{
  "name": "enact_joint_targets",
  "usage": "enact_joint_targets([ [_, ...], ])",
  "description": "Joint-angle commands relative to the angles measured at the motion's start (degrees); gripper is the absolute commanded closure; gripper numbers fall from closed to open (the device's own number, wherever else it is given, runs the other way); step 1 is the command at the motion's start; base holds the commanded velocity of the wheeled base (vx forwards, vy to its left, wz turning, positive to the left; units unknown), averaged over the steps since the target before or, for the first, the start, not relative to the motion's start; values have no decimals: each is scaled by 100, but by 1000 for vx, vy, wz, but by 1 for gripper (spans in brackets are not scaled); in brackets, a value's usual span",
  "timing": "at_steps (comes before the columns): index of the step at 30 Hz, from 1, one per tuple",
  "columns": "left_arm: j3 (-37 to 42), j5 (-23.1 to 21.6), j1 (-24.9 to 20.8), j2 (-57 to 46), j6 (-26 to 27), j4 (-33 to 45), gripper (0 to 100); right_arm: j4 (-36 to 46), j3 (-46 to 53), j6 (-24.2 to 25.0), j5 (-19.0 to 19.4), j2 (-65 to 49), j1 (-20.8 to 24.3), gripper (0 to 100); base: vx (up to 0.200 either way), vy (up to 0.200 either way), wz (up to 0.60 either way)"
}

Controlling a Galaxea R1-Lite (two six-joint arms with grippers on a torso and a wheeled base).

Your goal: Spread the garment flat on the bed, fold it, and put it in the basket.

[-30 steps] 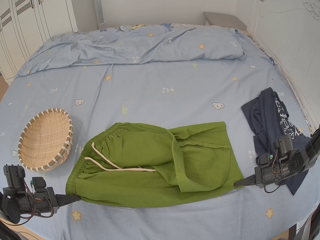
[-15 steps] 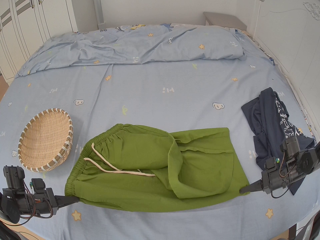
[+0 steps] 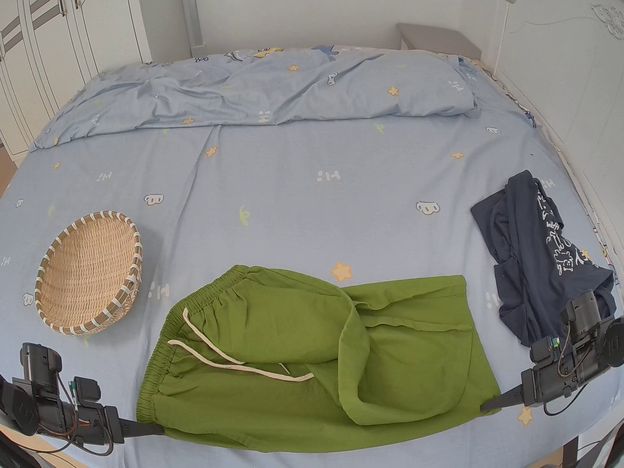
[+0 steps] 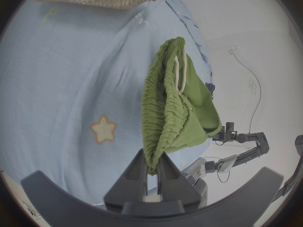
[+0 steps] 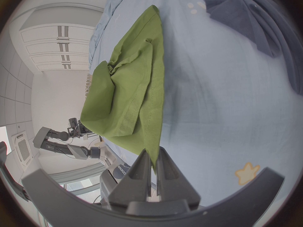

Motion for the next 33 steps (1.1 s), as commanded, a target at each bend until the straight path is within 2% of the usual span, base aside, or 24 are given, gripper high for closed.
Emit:
enact_joint_targets([
  [1, -22, 138, 63, -31, 243, 250, 100, -285, 412, -11, -50, -48, 99, 100, 0, 0, 0],
  [6, -31, 454, 239, -14, 770, 593, 100, -567, 570, -11, -164, 110, 160, 100, 0, 0, 0],
  [10, -110, 744, 230, -5, 937, 830, 100, -611, 614, -11, -164, 136, 309, 100, 0, 0, 0],
  [21, -286, 683, 142, 65, 902, 892, 100, -1217, 614, -11, -146, 356, 266, 100, 0, 0, 0],
  [33, -242, 736, 19, 452, 946, 883, 100, -1217, 798, -20, -181, 488, 274, 100, 0, 0, 0],
])
